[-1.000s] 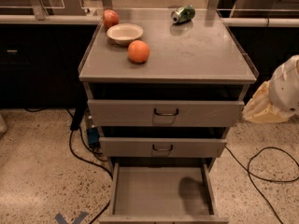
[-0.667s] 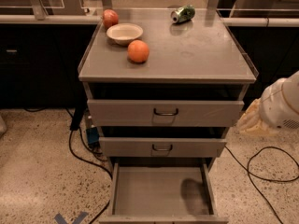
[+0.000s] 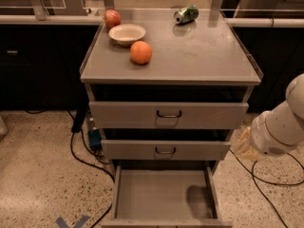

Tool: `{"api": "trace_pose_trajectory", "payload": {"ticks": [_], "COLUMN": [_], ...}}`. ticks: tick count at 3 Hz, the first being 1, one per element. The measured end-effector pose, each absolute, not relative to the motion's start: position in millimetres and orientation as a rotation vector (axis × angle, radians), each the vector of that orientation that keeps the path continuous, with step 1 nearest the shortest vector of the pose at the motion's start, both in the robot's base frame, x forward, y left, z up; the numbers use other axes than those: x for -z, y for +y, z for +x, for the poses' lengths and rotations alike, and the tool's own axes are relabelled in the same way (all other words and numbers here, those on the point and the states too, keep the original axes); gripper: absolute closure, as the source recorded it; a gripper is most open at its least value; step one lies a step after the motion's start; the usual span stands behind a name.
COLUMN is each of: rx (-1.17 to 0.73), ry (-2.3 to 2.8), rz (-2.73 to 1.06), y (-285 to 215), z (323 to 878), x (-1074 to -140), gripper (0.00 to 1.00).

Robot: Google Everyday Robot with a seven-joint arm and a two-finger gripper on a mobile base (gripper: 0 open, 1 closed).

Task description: Close bottom drawer

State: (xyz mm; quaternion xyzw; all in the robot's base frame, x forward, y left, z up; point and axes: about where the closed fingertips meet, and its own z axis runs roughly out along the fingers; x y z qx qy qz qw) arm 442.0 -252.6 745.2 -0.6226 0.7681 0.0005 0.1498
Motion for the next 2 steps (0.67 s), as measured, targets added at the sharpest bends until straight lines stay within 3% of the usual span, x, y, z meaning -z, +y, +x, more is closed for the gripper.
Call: {"api": "trace_pose_trajectory", "payload": {"ticks": [2], "rx": [0.016], "ry": [2.213], "rz": [-1.766], "y": [-252], "z": [434], "x": [-726], "gripper": [1.00]}}
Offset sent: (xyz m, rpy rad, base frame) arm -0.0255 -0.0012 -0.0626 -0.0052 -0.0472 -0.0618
